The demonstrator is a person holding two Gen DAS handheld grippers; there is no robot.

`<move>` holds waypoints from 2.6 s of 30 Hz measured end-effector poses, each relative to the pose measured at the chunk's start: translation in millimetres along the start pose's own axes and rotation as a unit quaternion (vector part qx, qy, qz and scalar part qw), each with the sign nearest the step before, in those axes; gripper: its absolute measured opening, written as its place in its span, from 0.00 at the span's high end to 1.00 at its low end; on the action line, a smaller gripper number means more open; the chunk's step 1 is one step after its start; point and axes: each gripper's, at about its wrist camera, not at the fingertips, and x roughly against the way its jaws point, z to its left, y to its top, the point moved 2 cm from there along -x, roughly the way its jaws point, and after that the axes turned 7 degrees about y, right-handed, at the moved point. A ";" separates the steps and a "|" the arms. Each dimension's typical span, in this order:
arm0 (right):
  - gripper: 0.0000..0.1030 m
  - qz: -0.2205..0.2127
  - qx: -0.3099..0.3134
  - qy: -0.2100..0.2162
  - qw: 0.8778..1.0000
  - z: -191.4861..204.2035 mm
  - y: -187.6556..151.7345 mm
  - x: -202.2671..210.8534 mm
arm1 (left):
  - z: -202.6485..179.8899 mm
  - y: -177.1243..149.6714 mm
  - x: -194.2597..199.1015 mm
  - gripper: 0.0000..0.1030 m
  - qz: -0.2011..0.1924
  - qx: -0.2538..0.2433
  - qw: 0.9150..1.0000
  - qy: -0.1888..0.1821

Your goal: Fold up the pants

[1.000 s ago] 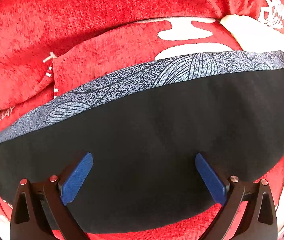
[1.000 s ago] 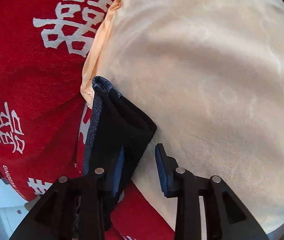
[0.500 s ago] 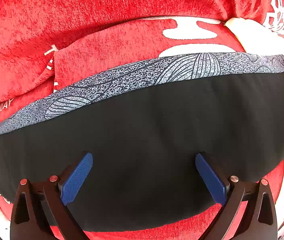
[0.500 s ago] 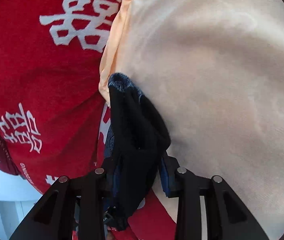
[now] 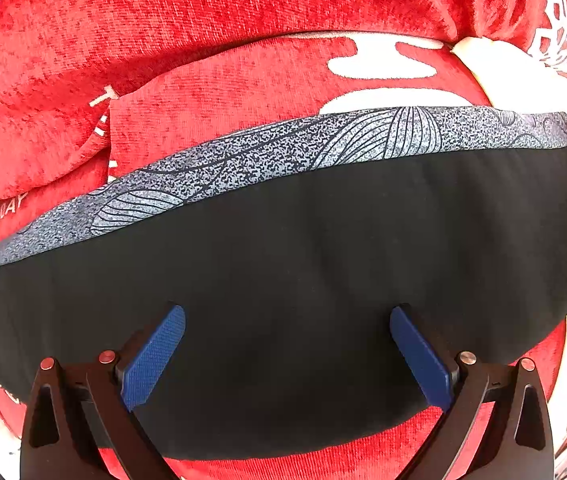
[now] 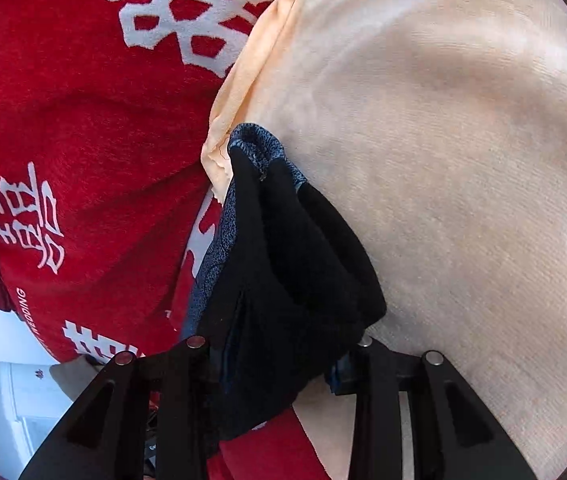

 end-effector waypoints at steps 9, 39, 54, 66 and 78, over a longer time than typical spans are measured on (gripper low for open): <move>0.67 0.021 -0.012 0.000 1.000 -4.1 3.7 -1.4 | -6.5 2.0 23.8 0.25 -0.016 -0.010 1.000 0.004; 0.85 0.016 0.164 -0.019 0.986 164.4 -52.7 -11.8 | -48.6 -0.7 21.3 0.25 -0.086 -0.021 0.994 -0.070; 0.83 0.114 0.391 -0.167 0.898 265.3 -227.4 -176.9 | 206.4 -44.6 31.7 0.25 -0.076 0.066 0.994 -0.048; 0.56 0.130 0.541 -0.348 0.755 242.7 -352.1 -261.9 | 300.0 -81.5 -15.9 0.25 -0.037 0.089 0.995 -0.020; 0.44 0.165 0.088 -0.074 0.980 179.3 -259.2 -168.1 | 288.9 -53.2 16.7 0.25 -0.040 0.059 0.993 -0.093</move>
